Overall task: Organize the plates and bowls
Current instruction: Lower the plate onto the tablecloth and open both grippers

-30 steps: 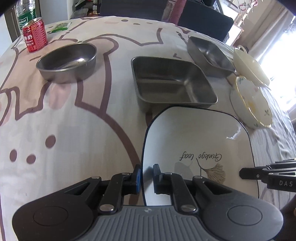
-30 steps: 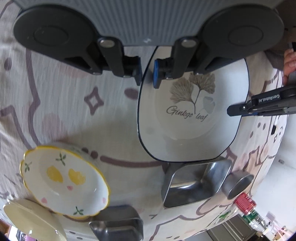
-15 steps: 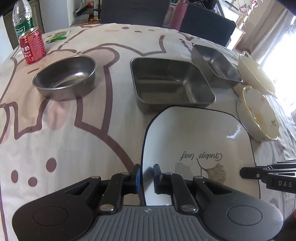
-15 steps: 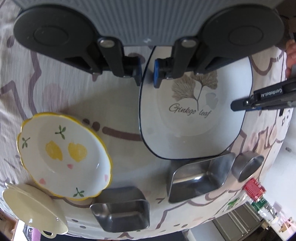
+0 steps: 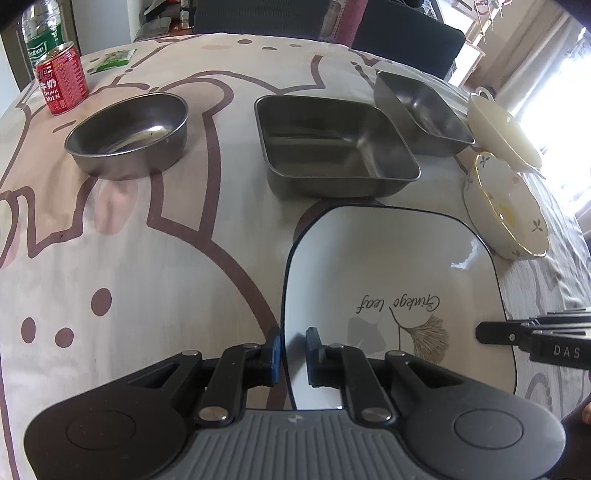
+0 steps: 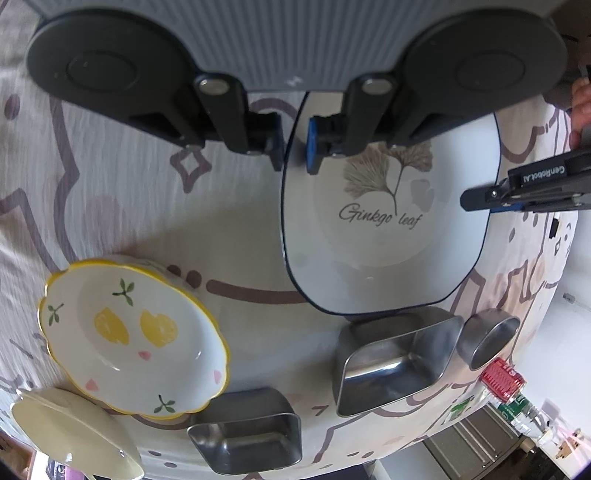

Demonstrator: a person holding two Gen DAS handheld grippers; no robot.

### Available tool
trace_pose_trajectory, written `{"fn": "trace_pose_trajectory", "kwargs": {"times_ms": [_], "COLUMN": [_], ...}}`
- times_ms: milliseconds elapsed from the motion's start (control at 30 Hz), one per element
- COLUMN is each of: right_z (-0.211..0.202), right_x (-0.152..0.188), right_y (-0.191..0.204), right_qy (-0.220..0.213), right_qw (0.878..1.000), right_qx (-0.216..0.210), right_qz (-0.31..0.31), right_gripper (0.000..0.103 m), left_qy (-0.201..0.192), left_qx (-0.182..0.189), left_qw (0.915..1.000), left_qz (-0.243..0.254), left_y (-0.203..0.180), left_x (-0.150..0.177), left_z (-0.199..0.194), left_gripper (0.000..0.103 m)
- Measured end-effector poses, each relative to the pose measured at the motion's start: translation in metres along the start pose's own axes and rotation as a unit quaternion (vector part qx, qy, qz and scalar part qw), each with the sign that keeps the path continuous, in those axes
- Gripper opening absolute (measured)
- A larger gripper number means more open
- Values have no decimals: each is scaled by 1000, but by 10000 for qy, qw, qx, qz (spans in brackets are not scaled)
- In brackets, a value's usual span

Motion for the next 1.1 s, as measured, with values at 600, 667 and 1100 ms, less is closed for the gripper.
{"fn": "trace_pose_trajectory", "kwargs": {"times_ms": [600,667,1100], "right_z": [3,3,1], "right_x": [-4,-4,-3], "right_y": [-1,1,5], "right_qy": [-6,-27,-97], "right_qw": [10000,10000,9999], "right_qx": [-42,-26,65], "right_qz": [57,27,-110], "right_gripper": [14,14,15], "left_qy": [33,54,129], "left_qx": [-19,9,43], "left_qw": [9993,9993,9993], "left_qz": [377,376,355], "left_y": [-5,-5,-6], "left_x": [0,0,2], "left_z": [1,1,1], "left_gripper": [16,16,19]}}
Point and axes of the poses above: each gripper's, at about its wrist camera, not at the fingertips, and z roughly the way its jaws point, y to its left, x to its underside, the point moved 6 cm from there along z, roughly the way its jaws point, and after that the axes turned 8 degrees about -y, right-handed, at the moved point
